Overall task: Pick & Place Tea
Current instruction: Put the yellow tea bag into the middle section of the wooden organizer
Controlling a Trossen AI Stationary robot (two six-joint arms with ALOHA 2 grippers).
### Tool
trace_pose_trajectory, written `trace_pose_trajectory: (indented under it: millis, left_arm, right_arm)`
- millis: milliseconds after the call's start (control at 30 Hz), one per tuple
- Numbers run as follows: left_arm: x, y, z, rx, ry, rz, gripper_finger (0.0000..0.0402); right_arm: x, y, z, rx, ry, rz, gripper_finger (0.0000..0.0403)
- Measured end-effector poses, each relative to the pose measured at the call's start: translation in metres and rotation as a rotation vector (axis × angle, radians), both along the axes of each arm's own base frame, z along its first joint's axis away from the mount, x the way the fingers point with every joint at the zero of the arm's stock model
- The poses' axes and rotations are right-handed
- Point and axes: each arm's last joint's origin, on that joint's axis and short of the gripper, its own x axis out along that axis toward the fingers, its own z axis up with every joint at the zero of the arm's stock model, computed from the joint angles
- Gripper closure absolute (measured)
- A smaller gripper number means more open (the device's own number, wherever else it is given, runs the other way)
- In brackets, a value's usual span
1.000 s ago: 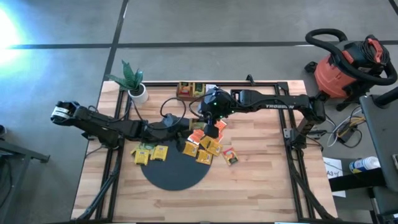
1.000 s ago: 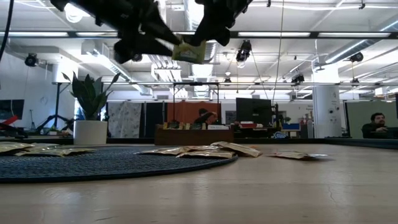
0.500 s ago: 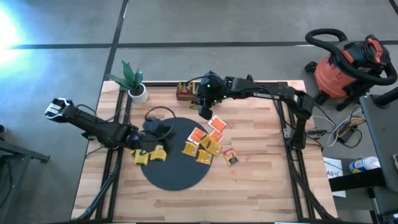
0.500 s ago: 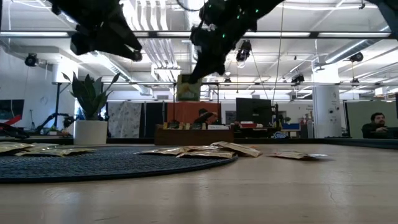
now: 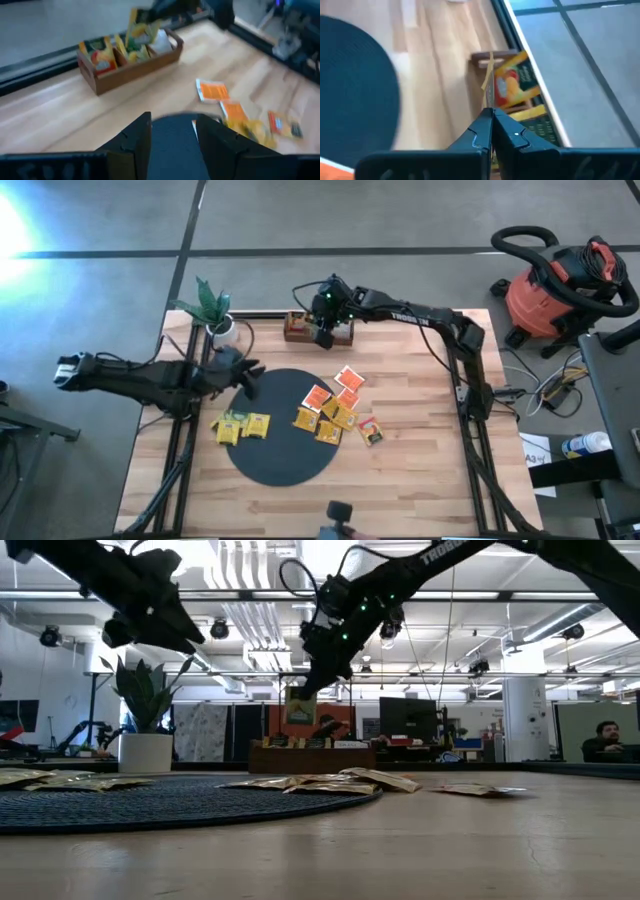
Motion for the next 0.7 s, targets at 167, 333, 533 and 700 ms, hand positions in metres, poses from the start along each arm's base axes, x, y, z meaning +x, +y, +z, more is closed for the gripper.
trace_pose_trajectory:
  millis: [167, 333, 533, 700]
  left_arm:
    - [0.003, 0.009, -0.006, 0.016, -0.075, 0.037, 0.0252]
    - [0.003, 0.016, -0.012, 0.031, -0.062, 0.072, 0.0252]
    - [0.003, 0.025, -0.014, 0.019, -0.064, 0.098, 0.0252]
    - [0.003, 0.029, -0.015, 0.015, -0.058, 0.105, 0.0252]
  right_arm:
    - [-0.004, -0.016, -0.008, 0.053, 0.088, -0.002, 0.0394]
    - [0.000, -0.026, -0.021, 0.067, 0.104, 0.042, 0.0394]
    - [0.001, -0.032, -0.029, 0.072, 0.106, 0.039, 0.0394]
    - [0.001, -0.036, -0.041, 0.082, 0.132, 0.040, 0.0394]
